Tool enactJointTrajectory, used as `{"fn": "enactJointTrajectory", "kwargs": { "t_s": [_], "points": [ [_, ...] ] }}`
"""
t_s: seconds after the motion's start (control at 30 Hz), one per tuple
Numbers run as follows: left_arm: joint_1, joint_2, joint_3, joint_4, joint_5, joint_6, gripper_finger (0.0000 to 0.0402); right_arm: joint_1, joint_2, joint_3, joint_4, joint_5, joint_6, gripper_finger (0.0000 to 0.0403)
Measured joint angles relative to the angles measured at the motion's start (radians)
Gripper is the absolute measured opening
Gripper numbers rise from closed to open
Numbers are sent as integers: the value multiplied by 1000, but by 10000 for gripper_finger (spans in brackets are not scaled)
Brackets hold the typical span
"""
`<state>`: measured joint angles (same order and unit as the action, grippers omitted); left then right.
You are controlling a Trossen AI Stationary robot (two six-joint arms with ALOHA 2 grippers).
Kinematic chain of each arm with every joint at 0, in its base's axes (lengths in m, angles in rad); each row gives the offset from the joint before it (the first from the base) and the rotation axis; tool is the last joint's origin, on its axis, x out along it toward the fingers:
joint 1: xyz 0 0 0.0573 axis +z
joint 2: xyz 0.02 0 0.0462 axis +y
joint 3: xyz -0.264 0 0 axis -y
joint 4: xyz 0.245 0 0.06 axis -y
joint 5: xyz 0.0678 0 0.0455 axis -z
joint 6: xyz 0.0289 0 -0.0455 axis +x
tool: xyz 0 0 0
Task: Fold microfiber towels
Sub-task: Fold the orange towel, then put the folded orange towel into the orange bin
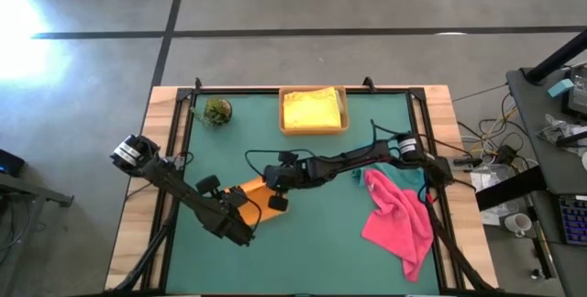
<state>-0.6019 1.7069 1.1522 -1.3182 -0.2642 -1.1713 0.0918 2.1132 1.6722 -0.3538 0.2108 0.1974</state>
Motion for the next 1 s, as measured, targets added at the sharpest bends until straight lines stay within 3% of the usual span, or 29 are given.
{"fn": "enactJointTrajectory", "kwargs": {
  "t_s": [0.23,0.57,0.77,1.0],
  "points": [
    [19,0,-1,-9,29,13,13,-22,0,-1,-8,-8,6,62],
    [47,0,0,-43,24,56,127,-37,-15,-1,-49,-27,10,142],
    [61,-8,8,-259,85,57,176,-39,-85,1,-123,-29,-2,152],
    [-12,-92,52,-104,121,52,183,-38,-176,0,-276,-184,-116,146]
  ]
}}
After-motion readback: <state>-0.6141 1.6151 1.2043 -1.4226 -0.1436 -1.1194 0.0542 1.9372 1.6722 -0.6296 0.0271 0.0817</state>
